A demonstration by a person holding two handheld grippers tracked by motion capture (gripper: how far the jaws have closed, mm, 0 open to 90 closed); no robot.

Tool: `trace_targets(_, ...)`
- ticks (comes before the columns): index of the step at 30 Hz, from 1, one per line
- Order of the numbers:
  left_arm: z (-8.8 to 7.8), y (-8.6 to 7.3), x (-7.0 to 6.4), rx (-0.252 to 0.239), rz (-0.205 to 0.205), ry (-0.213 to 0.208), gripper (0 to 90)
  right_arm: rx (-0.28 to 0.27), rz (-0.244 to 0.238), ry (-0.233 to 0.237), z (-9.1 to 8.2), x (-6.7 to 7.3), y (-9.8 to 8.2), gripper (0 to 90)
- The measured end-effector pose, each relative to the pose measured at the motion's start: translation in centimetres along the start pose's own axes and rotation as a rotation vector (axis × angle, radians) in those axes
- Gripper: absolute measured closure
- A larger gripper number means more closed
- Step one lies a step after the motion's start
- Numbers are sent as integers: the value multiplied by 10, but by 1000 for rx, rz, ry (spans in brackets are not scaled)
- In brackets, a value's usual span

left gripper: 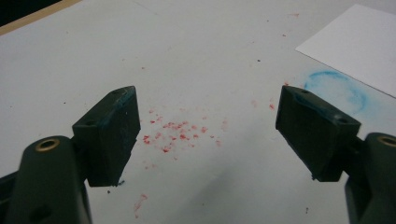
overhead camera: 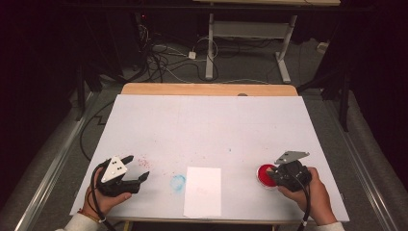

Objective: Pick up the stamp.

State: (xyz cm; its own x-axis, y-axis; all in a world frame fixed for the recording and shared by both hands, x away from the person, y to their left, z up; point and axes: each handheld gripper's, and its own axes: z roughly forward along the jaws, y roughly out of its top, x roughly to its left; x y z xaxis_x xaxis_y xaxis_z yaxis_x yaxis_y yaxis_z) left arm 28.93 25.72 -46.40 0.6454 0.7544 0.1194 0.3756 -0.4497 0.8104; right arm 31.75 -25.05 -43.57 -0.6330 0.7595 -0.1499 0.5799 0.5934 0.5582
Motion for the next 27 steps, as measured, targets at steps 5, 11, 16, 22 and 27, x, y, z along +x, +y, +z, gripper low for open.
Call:
trace_targets(5,-1,0,0,1,2,1,211,-55,1,4,-12,1,3,764)
trace_targets(11,-1,0,0,-2,3,2,211,-127,-10,-8,-35,4,7,764)
trace_targets(16,-1,0,0,2,7,3,211,-158,-15,-22,-47,5,9,764)
trace_targets(22,-1,0,0,2,7,1,211,-139,-24,-23,-43,5,9,764)
trace_targets(27,-1,0,0,0,7,0,211,-79,-13,-14,-25,1,5,764)
